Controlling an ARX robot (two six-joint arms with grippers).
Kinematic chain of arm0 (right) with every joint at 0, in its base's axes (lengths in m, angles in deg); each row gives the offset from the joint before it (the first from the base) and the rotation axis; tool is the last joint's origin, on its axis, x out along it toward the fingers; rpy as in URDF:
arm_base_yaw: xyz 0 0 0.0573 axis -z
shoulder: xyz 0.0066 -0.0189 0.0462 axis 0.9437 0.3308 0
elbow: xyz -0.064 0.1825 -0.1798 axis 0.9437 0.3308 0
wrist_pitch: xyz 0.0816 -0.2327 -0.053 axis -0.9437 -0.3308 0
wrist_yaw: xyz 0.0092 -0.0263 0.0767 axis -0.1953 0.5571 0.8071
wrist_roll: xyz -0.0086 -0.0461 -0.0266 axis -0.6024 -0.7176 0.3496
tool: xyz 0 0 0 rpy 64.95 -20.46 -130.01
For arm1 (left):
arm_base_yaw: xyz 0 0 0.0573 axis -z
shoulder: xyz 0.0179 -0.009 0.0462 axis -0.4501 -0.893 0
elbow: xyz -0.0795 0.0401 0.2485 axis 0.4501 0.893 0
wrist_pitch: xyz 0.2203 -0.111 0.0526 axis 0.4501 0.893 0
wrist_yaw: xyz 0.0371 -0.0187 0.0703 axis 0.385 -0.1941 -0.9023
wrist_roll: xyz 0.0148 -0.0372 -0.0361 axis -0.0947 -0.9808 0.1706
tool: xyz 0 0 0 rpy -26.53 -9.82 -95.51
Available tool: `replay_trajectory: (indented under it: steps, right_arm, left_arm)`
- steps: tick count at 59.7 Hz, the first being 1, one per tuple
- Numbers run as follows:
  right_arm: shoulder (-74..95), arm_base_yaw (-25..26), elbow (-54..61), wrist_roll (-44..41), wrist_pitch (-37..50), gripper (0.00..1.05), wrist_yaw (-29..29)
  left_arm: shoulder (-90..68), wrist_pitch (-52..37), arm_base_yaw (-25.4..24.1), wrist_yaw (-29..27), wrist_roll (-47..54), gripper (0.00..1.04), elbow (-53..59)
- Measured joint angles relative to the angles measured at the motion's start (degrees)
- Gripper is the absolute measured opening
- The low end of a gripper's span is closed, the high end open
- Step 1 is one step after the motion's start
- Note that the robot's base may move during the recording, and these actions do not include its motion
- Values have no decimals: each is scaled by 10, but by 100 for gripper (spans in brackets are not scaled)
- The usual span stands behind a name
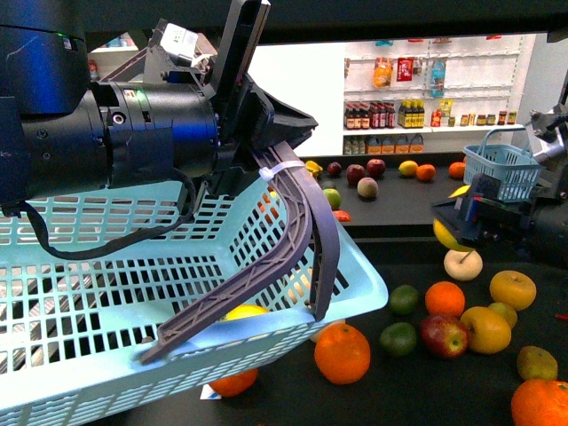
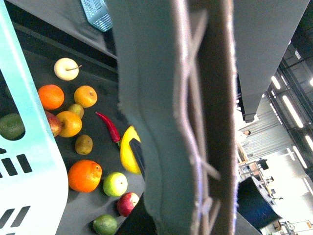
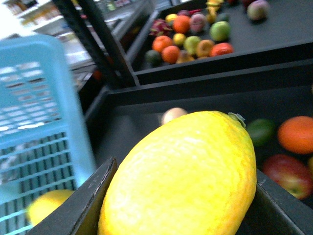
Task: Pick lemon from shelf
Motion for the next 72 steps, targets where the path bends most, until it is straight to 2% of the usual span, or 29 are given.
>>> replay_trajectory:
  steps: [17, 32, 46, 61, 72]
  right_arm:
    - [-2, -59, 15, 64, 4, 64, 9]
    - [35, -108, 13, 58, 15, 64, -4]
    - [72, -125, -11, 53, 23, 63, -19]
    - [77, -126, -11, 44, 23, 98, -20]
    - [76, -125, -10, 41, 27, 97, -21]
  left_arm:
    - [0, 0, 0, 0, 0, 7, 0]
    - [0, 0, 0, 0, 0, 7, 0]
    - [0, 0, 0, -2, 3, 7, 0]
    - [0, 0, -1, 0, 5, 7, 0]
    - [0, 0, -1, -2, 5, 7, 0]
